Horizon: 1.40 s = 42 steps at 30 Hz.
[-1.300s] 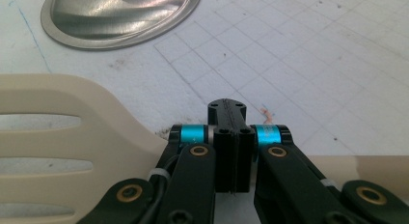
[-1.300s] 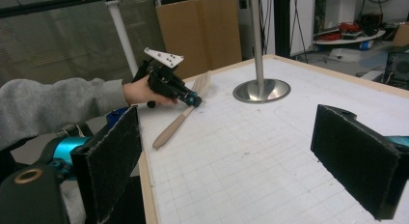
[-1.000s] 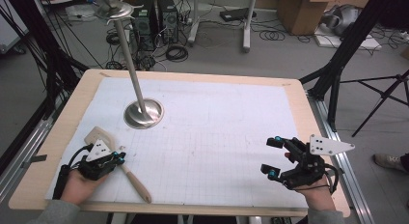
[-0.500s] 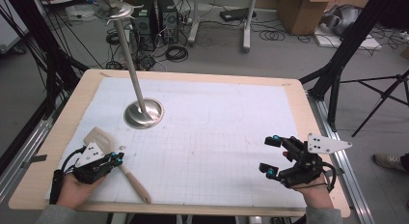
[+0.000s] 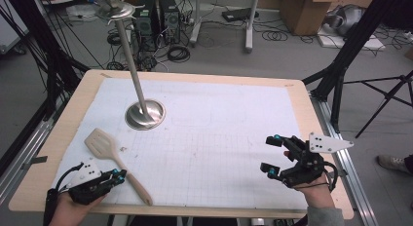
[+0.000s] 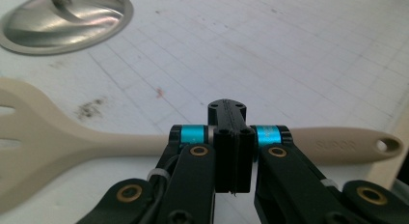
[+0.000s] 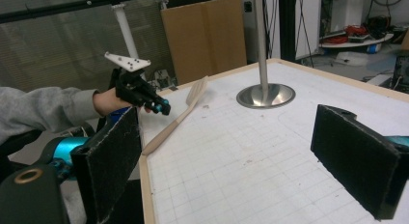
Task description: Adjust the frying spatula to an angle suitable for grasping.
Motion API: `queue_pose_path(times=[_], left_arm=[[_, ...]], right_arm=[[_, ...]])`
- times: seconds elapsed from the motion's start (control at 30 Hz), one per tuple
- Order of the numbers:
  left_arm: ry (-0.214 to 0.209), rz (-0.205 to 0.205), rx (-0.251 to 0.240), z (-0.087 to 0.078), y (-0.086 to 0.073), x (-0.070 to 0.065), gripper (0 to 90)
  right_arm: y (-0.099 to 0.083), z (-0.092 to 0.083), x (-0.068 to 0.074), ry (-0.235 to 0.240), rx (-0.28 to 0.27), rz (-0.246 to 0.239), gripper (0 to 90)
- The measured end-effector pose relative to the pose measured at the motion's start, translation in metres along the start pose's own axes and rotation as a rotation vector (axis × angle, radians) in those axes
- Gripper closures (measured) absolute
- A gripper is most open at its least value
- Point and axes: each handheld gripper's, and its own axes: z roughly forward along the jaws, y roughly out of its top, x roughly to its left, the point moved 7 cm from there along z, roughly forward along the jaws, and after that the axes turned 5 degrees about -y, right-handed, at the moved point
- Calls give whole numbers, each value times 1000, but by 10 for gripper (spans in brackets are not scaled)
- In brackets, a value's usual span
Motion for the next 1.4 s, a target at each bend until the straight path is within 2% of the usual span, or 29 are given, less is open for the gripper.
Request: queue_pose_path(times=[0.2,0.37,0.53,0.9,1.03,1.4], left_arm=[[-30,-7,14,3,-7,-8,900],[-54,5,40,9,-11,-14,900],[-67,2,50,14,-13,-14,900],[-54,7,27,20,-5,-15,899],[-43,23,43,20,-7,-15,899],[-53,19,29,23,-5,-15,900]], right_arm=[[1,3,0,5,-1,-5,98],[1,3,0,4,2,-1,97],[-1,2,1,4,8,-3,98],[-2,2,0,-3,12,3,98],[-2,1,0,-6,12,1,98],[-2,2,0,-4,11,5,98]])
